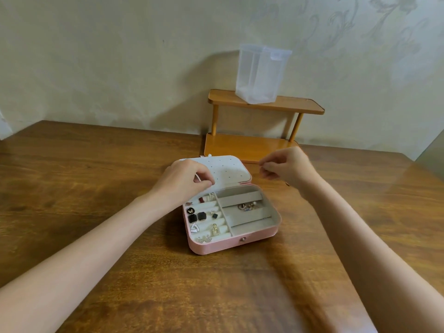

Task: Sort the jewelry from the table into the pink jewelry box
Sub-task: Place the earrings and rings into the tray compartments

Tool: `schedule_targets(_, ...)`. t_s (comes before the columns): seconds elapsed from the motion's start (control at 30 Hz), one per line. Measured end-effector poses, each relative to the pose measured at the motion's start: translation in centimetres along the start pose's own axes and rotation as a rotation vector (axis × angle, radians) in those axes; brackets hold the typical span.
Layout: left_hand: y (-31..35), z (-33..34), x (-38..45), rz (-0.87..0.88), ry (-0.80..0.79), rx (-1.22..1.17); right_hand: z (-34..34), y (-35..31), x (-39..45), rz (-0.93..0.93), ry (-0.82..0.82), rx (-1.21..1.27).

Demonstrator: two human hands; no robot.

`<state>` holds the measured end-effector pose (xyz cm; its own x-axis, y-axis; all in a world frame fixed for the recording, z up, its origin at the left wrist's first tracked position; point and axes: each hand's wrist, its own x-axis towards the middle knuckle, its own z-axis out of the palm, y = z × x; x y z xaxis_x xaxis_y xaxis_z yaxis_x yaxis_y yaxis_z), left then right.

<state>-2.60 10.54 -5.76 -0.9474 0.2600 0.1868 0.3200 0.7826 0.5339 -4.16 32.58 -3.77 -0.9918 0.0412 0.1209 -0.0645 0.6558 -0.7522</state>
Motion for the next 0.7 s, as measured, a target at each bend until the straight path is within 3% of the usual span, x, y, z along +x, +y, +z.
schedule_targets(0.13,1.6,0.8,1.0,0.065,-0.022,-0.021,-2.7,2.6,1.6,0.009,0.157,-0.347)
schedule_targets(0.37,2.7,1.5,1.8,0.054,-0.078,-0.031,-1.5,5.9,1.7,0.006,-0.08,-0.652)
schedule_targets(0.57,2.6,1.6,1.5,0.054,-0.078,-0.056,-1.5,5.5,1.4,-0.025,-0.011,-0.594)
schedule_targets(0.7,3.3,0.9,1.4,-0.004,-0.024,-0.258,-2.2,1.4,0.4,-0.135,-0.031,-0.252)
